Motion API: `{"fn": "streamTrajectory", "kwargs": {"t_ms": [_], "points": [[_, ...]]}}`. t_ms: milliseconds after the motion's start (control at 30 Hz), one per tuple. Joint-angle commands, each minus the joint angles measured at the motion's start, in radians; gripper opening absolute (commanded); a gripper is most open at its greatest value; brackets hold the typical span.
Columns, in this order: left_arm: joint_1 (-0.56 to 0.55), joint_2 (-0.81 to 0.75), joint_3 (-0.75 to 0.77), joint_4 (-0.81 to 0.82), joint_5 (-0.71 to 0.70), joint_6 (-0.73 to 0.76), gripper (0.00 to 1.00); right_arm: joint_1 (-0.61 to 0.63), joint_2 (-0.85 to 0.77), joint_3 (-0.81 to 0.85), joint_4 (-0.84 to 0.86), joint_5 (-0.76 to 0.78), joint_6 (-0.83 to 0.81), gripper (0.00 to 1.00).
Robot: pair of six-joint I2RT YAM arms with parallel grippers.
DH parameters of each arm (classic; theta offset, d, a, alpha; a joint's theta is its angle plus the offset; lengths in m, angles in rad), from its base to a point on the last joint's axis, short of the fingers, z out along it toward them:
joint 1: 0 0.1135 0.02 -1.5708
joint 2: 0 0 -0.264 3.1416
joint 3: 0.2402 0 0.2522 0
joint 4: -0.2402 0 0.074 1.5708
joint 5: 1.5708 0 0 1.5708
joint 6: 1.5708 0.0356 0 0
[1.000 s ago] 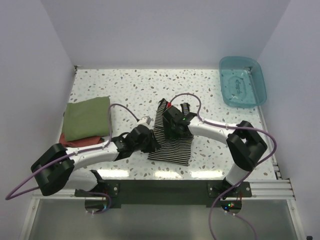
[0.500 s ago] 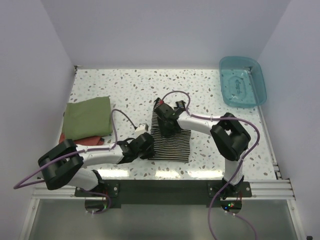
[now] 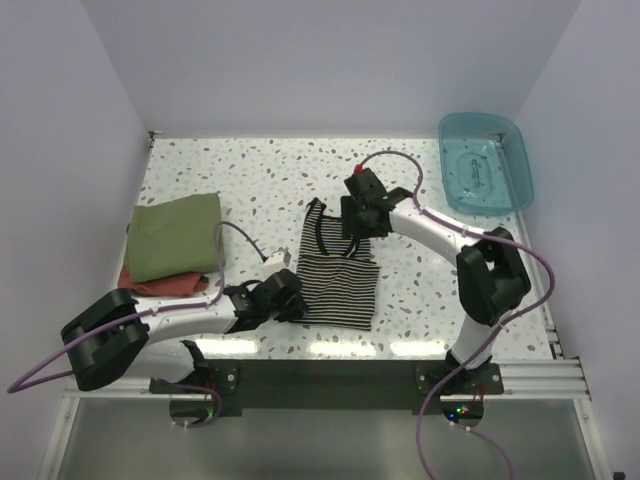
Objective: Fold and stack the tank tops
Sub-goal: Fold the tank top
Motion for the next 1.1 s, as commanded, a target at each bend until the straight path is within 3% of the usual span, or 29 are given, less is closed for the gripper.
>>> {"fn": "streamTrajectory", "kwargs": {"t_ms": [0, 100, 233, 467, 700, 1067], "points": [[-0.006, -0.066, 0.025, -0.06, -0.037, 0.069, 0.29, 0.023, -0.145, -0.03, -0.052, -0.002, 0.025, 0.66], [-0.006, -0.107, 0.086, -0.141, -0.071, 0.095, 0.42, 0.022, -0.301, -0.186, -0.039, -0.019, 0.1, 0.65], [-0.002, -0.14, 0.132, -0.259, -0.086, 0.097, 0.49, 0.032, -0.569, -0.392, -0.048, -0.071, 0.204, 0.65], [0.02, -0.141, 0.099, -0.301, 0.053, 0.129, 0.57, 0.144, -0.856, -0.673, -0.102, -0.125, 0.469, 0.62], [0.08, -0.178, 0.008, -0.192, 0.216, 0.185, 0.62, 0.195, -0.924, -0.84, -0.006, -0.172, 0.626, 0.58], [0.129, -0.152, -0.087, -0.126, 0.248, 0.15, 0.56, 0.243, -0.837, -0.966, 0.214, -0.189, 0.754, 0.54]]}}
